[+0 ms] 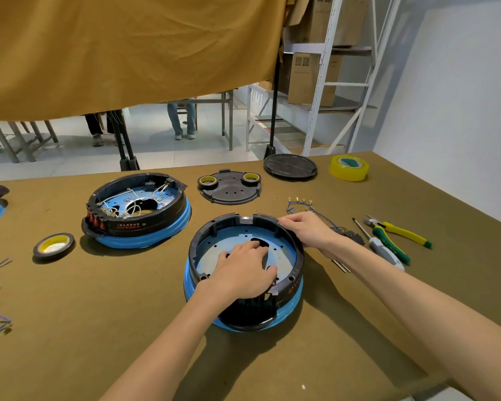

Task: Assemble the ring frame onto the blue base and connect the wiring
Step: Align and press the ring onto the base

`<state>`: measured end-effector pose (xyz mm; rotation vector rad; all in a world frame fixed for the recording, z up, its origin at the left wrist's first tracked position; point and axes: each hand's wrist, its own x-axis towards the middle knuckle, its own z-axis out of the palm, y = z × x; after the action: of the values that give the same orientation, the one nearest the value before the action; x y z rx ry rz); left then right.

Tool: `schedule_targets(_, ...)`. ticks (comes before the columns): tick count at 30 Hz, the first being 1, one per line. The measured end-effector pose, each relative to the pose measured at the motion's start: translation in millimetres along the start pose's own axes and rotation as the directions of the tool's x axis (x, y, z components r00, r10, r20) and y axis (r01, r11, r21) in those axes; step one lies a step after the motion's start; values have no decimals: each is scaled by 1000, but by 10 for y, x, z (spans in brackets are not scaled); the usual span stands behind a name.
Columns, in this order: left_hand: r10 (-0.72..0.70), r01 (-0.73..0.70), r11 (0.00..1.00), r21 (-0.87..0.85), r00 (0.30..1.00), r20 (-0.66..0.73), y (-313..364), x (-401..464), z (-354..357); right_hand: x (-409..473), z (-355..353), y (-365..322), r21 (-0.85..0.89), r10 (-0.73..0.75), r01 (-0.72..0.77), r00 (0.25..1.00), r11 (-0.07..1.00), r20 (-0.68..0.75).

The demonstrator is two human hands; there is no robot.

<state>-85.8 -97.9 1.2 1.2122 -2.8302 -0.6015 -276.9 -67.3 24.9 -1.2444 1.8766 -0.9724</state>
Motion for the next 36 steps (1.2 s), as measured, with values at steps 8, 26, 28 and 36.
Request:
schedule_targets(8, 8, -8, 1000, 7, 999, 31, 5, -26, -30, -13, -31, 2, 49, 34, -35, 999, 998, 10)
schedule_targets(26, -3, 3, 1000, 18, 1000, -1, 41, -17, -55, 26, -43, 9, 46, 41, -42, 999, 998, 23)
schedule_targets(28, -3, 3, 1000, 6, 1000, -11, 42, -26, -59, 41, -37, 16, 60, 56, -57, 998, 997, 19)
schedule_targets(36, -174, 151, 952, -268, 982, -67, 129, 76, -199, 120, -67, -99, 51, 322, -324, 945, 945, 49)
